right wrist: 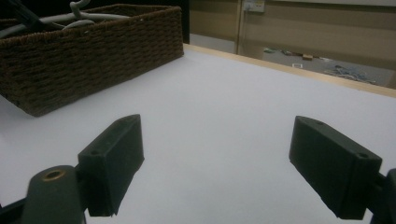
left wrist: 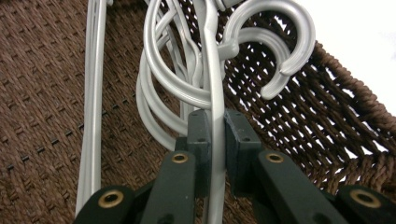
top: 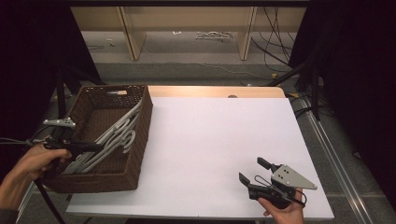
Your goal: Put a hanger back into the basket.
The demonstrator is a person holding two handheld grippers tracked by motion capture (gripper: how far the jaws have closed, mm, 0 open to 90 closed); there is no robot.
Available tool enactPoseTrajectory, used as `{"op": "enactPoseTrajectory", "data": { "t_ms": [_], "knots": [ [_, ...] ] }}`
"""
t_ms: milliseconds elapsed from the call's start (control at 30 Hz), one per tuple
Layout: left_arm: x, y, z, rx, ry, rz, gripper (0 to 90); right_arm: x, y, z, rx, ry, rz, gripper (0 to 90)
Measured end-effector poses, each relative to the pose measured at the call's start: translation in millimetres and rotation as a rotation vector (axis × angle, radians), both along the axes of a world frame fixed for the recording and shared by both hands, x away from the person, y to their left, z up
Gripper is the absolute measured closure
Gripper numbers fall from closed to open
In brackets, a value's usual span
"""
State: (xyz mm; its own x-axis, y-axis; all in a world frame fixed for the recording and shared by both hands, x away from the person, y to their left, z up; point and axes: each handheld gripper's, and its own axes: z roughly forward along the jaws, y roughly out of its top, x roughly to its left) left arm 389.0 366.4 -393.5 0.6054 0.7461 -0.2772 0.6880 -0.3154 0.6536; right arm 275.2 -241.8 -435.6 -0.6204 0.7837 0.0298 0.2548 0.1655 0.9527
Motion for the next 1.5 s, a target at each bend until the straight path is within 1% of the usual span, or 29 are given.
{"op": "enactPoseTrajectory", "data": {
  "t_ms": [33,100,200,267,300,333,400,433,533,600,633,667,700,767,800,833,867,967,1067,1100,1133,1167,1200,1267,1300,1333,1367,1467,1500],
  "knots": [
    [0.7,0.0,0.2,0.007,0.012,-0.009,81.1,-0.1,0.1,0.0,-0.001,-0.001,0.0,18.8],
    [0.5,-1.8,0.2,0.016,0.014,-0.01,80.2,-0.3,0.3,0.2,0.001,0.004,0.002,18.8],
    [-0.4,-3.9,-0.9,0.027,0.029,-0.034,76.7,-0.1,-0.2,0.1,-0.002,-0.001,-0.004,18.8],
    [-0.6,-4.1,-0.2,0.026,0.03,-0.017,70.6,0.1,-0.1,0.0,0.0,-0.001,0.001,18.8],
    [-0.8,-4.2,0.7,0.018,0.02,-0.005,69.0,0.0,0.1,0.0,-0.001,0.0,0.0,18.8],
    [-1.1,-4.0,3.0,0.01,0.015,-0.005,68.0,-0.1,0.2,0.0,-0.001,0.0,-0.001,18.8],
    [-2.4,-6.2,6.8,0.001,-0.01,0.017,63.1,-0.1,0.2,0.0,-0.002,0.0,-0.001,18.8],
    [-3.4,-8.3,10.2,0.0,-0.032,0.032,59.8,0.0,0.1,0.0,-0.002,0.0,-0.001,18.8],
    [-5.4,-13.4,17.1,-0.017,-0.06,0.054,50.7,0.1,0.1,-0.1,-0.002,0.001,-0.001,18.8],
    [-7.1,-19.2,23.0,-0.027,-0.087,0.079,45.5,-0.1,0.4,0.0,-0.002,0.001,-0.002,18.8],
    [-7.8,-22.4,25.2,-0.037,-0.093,0.088,42.9,0.2,1.3,-0.6,0.011,0.0,0.001,18.8],
    [-8.6,-25.7,27.4,-0.048,-0.103,0.095,41.1,0.1,1.1,-0.5,0.008,-0.002,0.0,18.8],
    [-10.0,-30.0,30.5,-0.05,-0.118,0.103,39.5,-0.1,0.2,0.0,-0.001,0.0,-0.002,18.8],
    [-12.3,-36.6,34.8,-0.058,-0.15,0.118,36.9,0.0,0.0,0.0,-0.001,0.0,-0.001,18.8],
    [-14.6,-41.2,38.3,-0.068,-0.176,0.128,36.2,0.0,0.0,0.1,0.0,-0.001,-0.001,18.8],
    [-16.3,-44.4,41.5,-0.069,-0.194,0.125,35.8,-0.1,0.0,0.1,0.0,-0.001,-0.001,18.8],
    [-18.4,-48.2,44.3,-0.071,-0.224,0.128,35.8,-0.2,0.0,0.2,0.0,0.0,-0.001,18.8],
    [-24.6,-58.1,51.4,-0.109,-0.262,0.135,34.0,-0.4,-0.1,0.4,0.0,0.002,0.001,18.8],
    [-31.6,-70.1,56.0,-0.124,-0.303,0.135,32.5,-0.4,-0.1,0.4,0.001,0.002,0.002,18.8],
    [-34.7,-75.6,57.1,-0.137,-0.317,0.137,32.1,-0.4,-0.1,0.4,0.001,0.002,0.002,18.8],
    [-36.0,-77.7,57.4,-0.14,-0.322,0.135,31.0,-0.5,0.0,0.5,0.002,0.002,0.002,18.8],
    [-40.3,-85.0,58.3,-0.149,-0.351,0.132,30.5,-0.5,0.0,0.5,0.001,0.002,0.002,18.8],
    [-41.5,-87.1,58.5,-0.143,-0.362,0.132,29.2,-0.5,0.0,0.5,0.001,0.002,0.002,18.8],
    [-47.0,-97.2,58.6,-0.12,-0.417,0.132,28.1,-0.5,0.0,0.5,0.001,0.002,0.002,18.8],
    [-49.0,-101.1,58.3,-0.119,-0.433,0.129,26.4,-0.5,0.0,0.5,0.001,0.003,0.002,18.8],
    [-51.4,-106.1,57.6,-0.128,-0.438,0.138,24.3,-0.6,0.0,0.5,0.001,0.002,0.002,18.8],
    [-53.4,-110.5,57.0,-0.129,-0.453,0.132,22.3,-0.6,0.0,0.5,0.001,0.001,0.002,18.8],
    [-61.1,-125.4,55.0,-0.15,-0.484,0.113,21.8,-0.6,0.0,0.6,0.002,0.002,0.003,18.8],
    [-63.8,-130.8,54.1,-0.163,-0.491,0.104,21.7,0.1,-0.2,0.5,-0.003,-0.011,0.007,18.8]
  ]
}}
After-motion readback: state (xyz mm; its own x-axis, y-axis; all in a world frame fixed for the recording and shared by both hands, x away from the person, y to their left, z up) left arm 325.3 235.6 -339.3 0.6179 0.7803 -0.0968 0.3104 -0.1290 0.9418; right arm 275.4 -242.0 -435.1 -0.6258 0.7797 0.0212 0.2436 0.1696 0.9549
